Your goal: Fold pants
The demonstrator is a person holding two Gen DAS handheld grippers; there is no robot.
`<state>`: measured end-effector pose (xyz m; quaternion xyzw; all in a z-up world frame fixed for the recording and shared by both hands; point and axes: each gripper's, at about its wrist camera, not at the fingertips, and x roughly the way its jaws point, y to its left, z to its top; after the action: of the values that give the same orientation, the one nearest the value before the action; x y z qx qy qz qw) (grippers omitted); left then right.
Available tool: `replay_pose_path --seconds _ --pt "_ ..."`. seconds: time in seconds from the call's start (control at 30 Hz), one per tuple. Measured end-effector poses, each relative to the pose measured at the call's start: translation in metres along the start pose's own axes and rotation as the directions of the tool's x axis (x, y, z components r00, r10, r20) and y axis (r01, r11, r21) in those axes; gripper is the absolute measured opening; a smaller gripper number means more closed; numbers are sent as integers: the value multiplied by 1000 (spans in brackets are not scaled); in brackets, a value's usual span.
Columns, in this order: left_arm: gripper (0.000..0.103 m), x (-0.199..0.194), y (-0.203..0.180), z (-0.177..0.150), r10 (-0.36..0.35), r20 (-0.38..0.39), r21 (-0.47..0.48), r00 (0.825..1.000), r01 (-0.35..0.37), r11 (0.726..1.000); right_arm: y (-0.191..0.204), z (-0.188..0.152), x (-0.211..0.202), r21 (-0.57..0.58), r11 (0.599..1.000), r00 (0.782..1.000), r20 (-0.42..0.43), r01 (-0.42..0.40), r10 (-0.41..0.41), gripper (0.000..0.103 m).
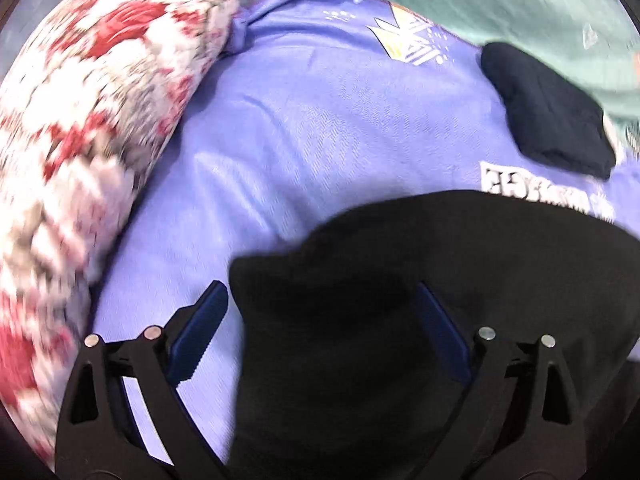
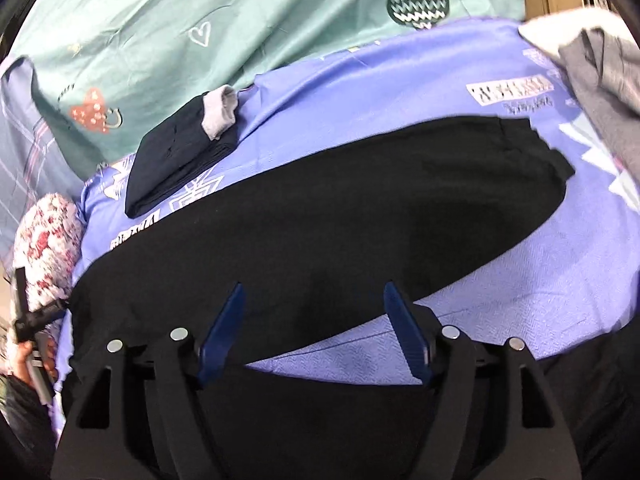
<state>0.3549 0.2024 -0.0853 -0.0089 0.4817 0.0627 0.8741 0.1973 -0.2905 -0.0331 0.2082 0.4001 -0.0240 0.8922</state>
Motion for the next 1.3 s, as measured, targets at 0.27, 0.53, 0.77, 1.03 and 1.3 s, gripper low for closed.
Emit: replay_pose_path --seconds 0.27,0.53,0.77,1.03,1.3 --pt "56 11 -8 7 -37 32 99 999 34 995 -15 -1 6 50 999 1000 -31 -4 5 72" --pt "39 -15 -25 8 27 96 155 995 -42 987 -8 -3 0 33 999 999 -24 -26 27 72" --pt "39 -20 -25 33 144 160 90 977 -159 983 -11 -2 -3 46 999 1000 -7 -25 26 72" --pt "88 11 -11 28 186 72 -15 980 -186 982 -22 -2 11 66 998 999 -34 -21 23 72" --pt "96 -49 -18 10 134 174 -51 976 -127 991 -4 8 12 -1 995 995 22 -95 95 64"
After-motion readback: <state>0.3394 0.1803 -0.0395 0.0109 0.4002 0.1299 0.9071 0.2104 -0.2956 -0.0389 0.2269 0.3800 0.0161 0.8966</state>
